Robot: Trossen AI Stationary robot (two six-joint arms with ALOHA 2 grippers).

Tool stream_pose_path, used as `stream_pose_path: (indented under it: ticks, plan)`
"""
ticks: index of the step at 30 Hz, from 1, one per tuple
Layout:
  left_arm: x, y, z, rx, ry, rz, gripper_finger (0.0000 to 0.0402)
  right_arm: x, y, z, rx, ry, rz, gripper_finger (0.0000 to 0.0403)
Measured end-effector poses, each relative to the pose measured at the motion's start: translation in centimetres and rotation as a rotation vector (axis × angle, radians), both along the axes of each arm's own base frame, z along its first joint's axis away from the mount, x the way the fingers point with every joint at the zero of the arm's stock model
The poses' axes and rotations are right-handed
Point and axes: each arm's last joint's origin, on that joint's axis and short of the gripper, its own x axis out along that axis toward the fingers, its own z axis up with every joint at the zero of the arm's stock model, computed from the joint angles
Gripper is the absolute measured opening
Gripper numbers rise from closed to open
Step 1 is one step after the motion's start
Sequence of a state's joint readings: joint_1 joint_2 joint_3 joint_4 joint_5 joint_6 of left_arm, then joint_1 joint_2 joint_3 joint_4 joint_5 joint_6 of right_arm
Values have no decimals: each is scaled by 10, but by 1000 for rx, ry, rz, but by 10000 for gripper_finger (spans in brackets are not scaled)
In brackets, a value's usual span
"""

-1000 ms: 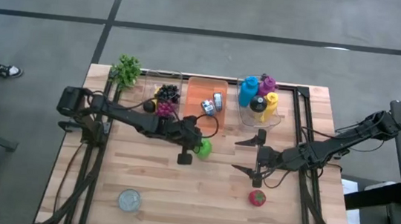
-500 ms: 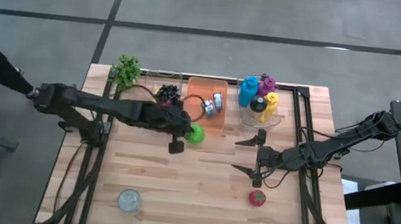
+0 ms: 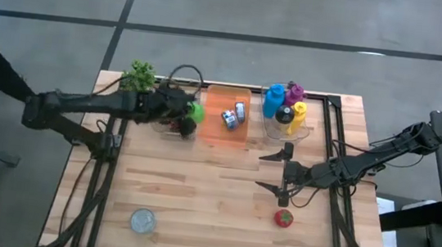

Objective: Pick & Place Food Item
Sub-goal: Put the green apple into the left transparent bin

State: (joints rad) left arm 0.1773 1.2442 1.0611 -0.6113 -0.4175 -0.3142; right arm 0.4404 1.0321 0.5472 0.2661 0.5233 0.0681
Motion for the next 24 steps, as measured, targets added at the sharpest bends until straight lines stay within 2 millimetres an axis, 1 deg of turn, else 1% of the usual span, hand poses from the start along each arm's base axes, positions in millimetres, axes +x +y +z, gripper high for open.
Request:
stream_pose_path:
  ticks: [9,13,18,24]
  plan:
    - [-20,53,-13,-34,30,267,0,0,0,0,0,0,0,366]
    - [-31,70,-21,-34,36,388,0,0,0,0,0,0,0,366]
    - [-41,81,-33,-14,72,474,0,0,0,0,-1,0,0,366]
    - [-45,84,-47,-18,68,504,0,0,0,0,-1,0,0,366]
